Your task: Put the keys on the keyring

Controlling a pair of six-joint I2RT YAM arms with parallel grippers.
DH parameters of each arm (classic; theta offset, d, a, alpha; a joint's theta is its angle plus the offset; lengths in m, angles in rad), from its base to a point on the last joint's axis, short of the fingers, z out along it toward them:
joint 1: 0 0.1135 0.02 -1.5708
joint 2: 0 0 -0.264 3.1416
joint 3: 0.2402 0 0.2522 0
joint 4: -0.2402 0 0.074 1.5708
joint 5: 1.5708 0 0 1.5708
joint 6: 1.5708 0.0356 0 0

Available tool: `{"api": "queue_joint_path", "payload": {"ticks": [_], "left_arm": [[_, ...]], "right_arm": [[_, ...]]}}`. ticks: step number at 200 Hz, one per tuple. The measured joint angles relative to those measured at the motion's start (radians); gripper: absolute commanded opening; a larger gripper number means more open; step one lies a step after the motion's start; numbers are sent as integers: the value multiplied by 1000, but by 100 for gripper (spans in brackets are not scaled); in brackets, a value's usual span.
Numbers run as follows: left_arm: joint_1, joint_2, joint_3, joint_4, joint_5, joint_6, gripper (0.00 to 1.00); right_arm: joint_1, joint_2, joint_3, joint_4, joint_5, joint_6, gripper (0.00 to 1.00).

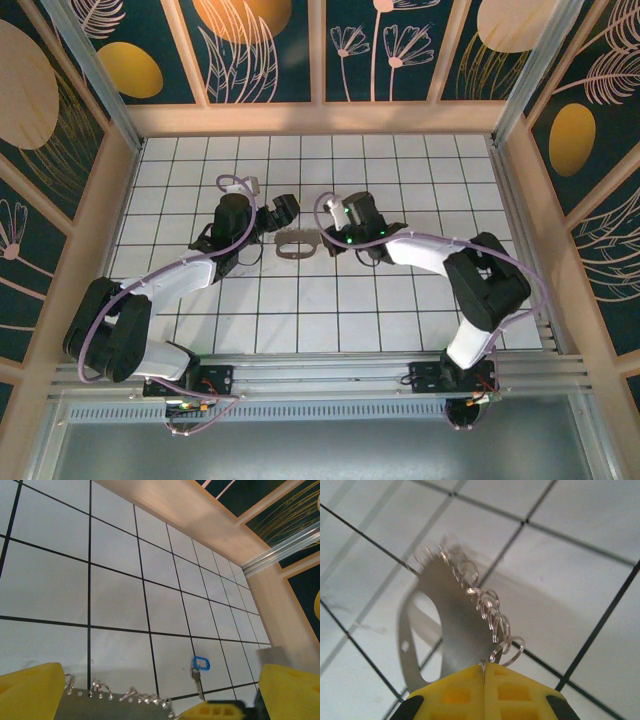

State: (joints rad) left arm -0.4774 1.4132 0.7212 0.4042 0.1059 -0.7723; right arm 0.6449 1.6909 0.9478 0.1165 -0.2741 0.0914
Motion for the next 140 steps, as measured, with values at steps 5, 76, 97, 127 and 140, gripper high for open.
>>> {"api": "queue_joint_path", "payload": {"ticks": [5,76,97,127,140], "left_arm": [[0,0,0,3,2,0,99],[0,-23,0,26,65,24,91],[0,-39,0,51,101,35,85],[0,-60,-1,100,169,44,69],[0,-68,-1,126,203,45,63]], "right_arm": [[-10,-13,0,13,-23,3,0],[-124,-122,-13,229,-281,106,0],[-144,-135,-17,280,-333,137,0],[-149,-150,-26,348,-395,182,0],[-151,-157,-32,376,-421,202,0]]}}
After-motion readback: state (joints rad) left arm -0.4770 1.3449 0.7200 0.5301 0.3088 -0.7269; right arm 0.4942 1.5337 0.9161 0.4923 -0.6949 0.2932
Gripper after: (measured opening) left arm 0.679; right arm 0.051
